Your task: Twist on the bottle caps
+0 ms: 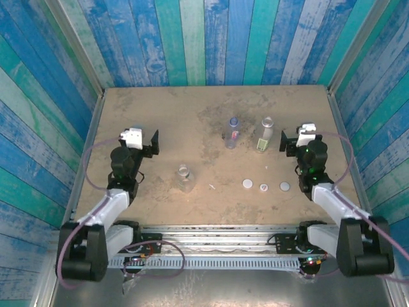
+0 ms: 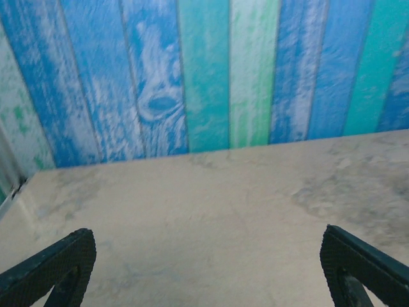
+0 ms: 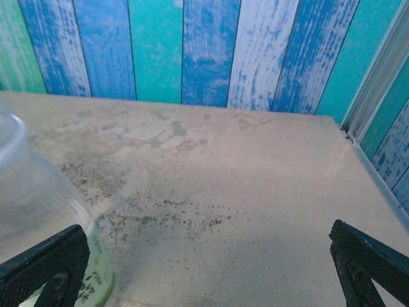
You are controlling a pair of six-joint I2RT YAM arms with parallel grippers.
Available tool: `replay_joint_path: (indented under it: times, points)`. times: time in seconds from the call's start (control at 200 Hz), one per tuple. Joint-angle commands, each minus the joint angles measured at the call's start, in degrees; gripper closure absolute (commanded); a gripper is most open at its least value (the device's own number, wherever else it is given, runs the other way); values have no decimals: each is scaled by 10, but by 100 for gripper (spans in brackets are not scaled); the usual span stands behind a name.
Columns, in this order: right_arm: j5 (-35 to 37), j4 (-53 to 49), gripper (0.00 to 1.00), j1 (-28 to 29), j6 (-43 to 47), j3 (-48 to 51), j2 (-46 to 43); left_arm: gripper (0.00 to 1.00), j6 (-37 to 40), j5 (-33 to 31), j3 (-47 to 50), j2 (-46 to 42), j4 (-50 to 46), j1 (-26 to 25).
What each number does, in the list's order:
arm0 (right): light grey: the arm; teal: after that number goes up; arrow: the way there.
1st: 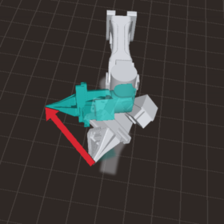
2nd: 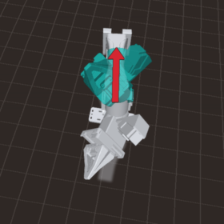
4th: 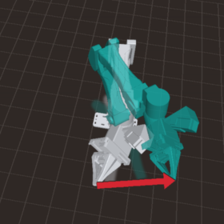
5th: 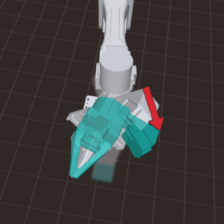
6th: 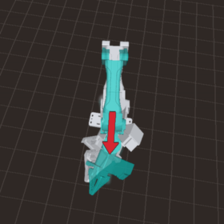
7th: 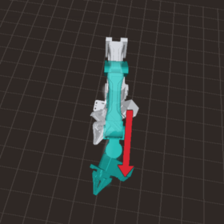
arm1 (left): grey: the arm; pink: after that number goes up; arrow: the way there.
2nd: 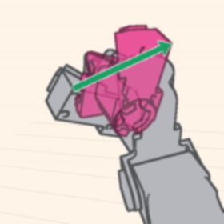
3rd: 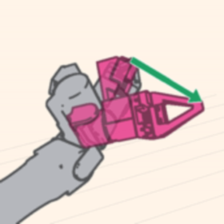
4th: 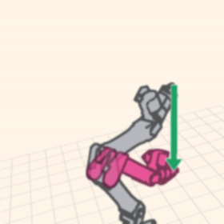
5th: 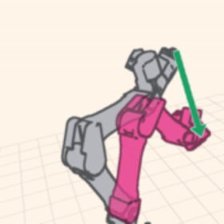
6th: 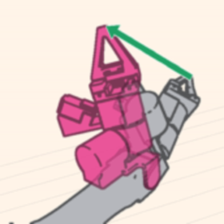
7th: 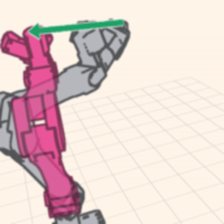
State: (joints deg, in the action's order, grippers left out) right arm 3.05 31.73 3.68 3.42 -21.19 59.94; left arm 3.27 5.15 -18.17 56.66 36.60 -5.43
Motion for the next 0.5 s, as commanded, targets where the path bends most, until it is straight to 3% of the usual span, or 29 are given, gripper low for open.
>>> replay_joint_path:
  times: [0.0, 0.165, 0.281, 0.496]
  points:
    - [-29, -94, 0, 5, -12, 11, -67, 6, 37, 30, -17, -84, -116, -42]
    - [-70, -169, 0, 18, -19, 2, -146, 6, 44, 4, -36, -166, -221, -142]
    - [-80, -230, 0, 44, 0, -24, -151, 6, 25, -9, -39, -202, -268, -214]
    - [-84, -264, 0, 94, 15, -46, -133, 6, 17, -43, -24, -171, -255, -355]
